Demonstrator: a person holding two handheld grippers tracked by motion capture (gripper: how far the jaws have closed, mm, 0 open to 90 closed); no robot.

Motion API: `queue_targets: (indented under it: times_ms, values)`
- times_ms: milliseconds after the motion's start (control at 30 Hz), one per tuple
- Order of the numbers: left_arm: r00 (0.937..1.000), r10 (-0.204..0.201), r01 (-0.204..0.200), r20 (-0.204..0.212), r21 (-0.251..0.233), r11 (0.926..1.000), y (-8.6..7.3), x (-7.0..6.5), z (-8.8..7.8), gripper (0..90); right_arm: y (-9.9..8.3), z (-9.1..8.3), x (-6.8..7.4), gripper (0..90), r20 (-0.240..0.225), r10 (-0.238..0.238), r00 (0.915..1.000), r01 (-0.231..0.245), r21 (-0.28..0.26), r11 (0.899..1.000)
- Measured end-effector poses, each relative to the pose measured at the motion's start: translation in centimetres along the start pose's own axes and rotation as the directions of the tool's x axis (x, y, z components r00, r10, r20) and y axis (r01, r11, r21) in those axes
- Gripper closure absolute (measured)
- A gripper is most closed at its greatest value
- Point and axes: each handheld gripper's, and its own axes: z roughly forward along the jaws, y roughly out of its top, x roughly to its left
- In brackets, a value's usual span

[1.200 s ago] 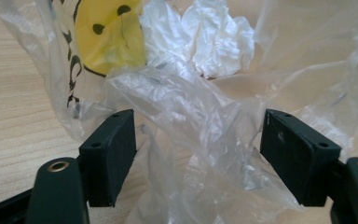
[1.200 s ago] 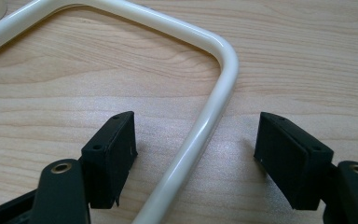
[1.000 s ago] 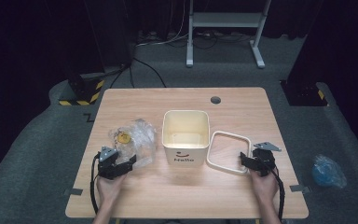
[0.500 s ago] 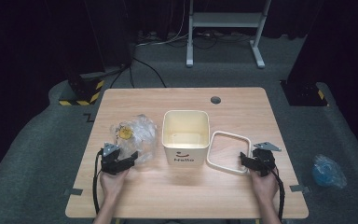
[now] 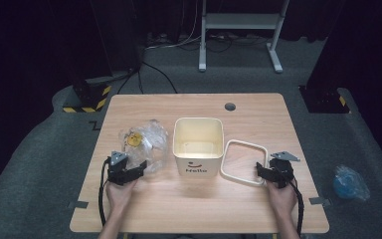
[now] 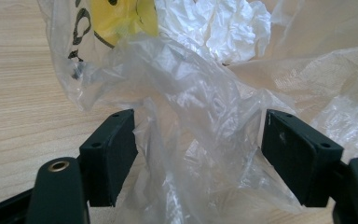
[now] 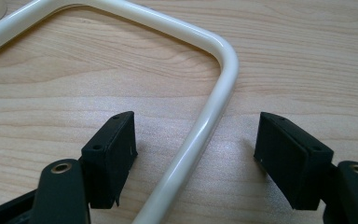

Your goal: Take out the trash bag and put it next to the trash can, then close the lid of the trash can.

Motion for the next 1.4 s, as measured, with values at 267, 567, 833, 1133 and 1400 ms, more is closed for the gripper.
queue_targets:
  times_ms: [267,567,833,1133,1400]
  values:
    - [0.9997,-0.022,0.022,0.006,0.008,0.9997,-1.2,0.0,-0.2,26.6,0.0,0.0,0.0,28.7,0.0,0.0,1.0,0.0,0.0,1.0]
    - [0.9992,-0.04,0.04,0.006,-0.004,0.9992,-1.8,0.1,-0.5,26.6,0.0,0.0,0.0,28.7,0.0,0.0,1.0,0.0,0.0,1.0]
    - [0.9993,-0.028,0.028,-0.025,-0.007,0.9996,-1.8,-0.1,-0.5,26.0,0.0,0.0,0.0,28.6,0.0,0.0,1.0,0.0,0.0,1.0]
    - [0.9981,-0.008,0.009,-0.061,0.009,0.9999,-1.8,-0.4,-0.3,24.4,0.1,0.2,0.1,24.0,0.0,0.001,1.0,-0.001,0.006,1.0]
    - [0.9977,-0.016,0.016,-0.066,0.007,0.9998,-1.8,-0.4,-0.4,23.8,0.6,0.3,0.5,21.2,0.001,0.012,0.9999,-0.012,0.046,0.999]
